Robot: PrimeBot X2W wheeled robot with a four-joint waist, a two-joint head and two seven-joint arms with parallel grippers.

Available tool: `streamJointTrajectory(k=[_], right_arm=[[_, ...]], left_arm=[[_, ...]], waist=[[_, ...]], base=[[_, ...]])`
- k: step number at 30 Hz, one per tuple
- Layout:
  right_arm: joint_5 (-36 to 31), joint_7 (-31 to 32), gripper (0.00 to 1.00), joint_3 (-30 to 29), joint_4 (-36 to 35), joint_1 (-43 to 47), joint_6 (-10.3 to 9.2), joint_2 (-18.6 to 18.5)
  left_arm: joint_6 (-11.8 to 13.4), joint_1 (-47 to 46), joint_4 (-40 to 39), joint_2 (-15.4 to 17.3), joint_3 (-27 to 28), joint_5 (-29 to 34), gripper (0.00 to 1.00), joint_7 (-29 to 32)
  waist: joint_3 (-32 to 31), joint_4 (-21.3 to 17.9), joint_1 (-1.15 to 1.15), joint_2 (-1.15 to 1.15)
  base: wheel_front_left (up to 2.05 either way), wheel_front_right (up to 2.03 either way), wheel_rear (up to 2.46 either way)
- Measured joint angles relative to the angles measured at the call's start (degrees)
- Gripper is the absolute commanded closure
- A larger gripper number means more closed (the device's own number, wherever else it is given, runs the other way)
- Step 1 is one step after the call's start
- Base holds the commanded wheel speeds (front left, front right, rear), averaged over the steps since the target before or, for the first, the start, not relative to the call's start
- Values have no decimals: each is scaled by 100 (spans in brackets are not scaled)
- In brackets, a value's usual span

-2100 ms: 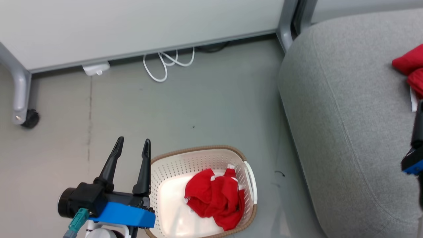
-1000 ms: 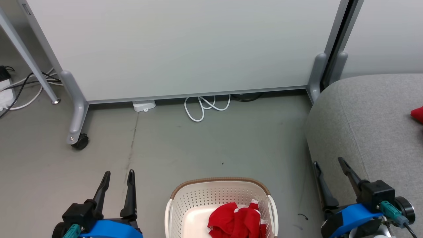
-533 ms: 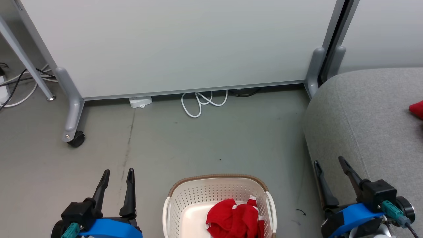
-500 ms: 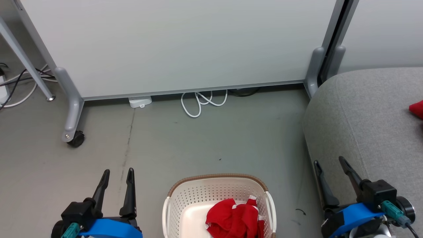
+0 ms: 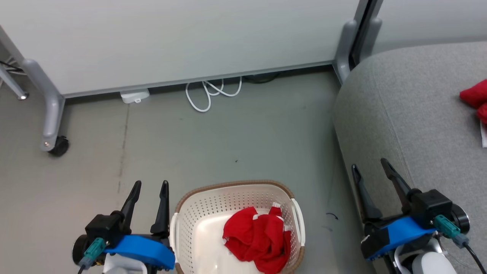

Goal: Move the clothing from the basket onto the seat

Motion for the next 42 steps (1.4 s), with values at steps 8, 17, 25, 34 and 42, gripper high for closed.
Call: streamJointTrajectory(k=[8, 17, 25, 34, 42], right_arm=[[134, -163, 0, 297, -100, -563, 0, 0], [325, -471, 0, 609, 25, -1122, 0, -3], [506, -672, 0, 795, 129, -1356, -1, -4], [549, -792, 0, 895, -33, -1478, 0, -3], [657, -842, 0, 1032, -143, -1591, 0, -1]], left_arm=[[0, -803, 702, 160, -566, -243, 0, -1], [0, -1889, 2025, 338, -1373, -827, 0, 14], [0, -2645, 2902, 480, -2218, -1074, 0, 216], [0, -3410, 3316, 477, -2986, -1508, 0, 494], [0, -3805, 3188, 577, -3677, -2209, 0, 684]], waist=[[851, -459, 1, 0], [2007, -1042, 1, 0], [2918, -1539, 1, 0], [3852, -1759, 1, 0], [4413, -1845, 1, 0]], base=[[0, 0, 0], [0, 0, 0], [0, 0, 0], [0, 0, 0], [0, 0, 0]])
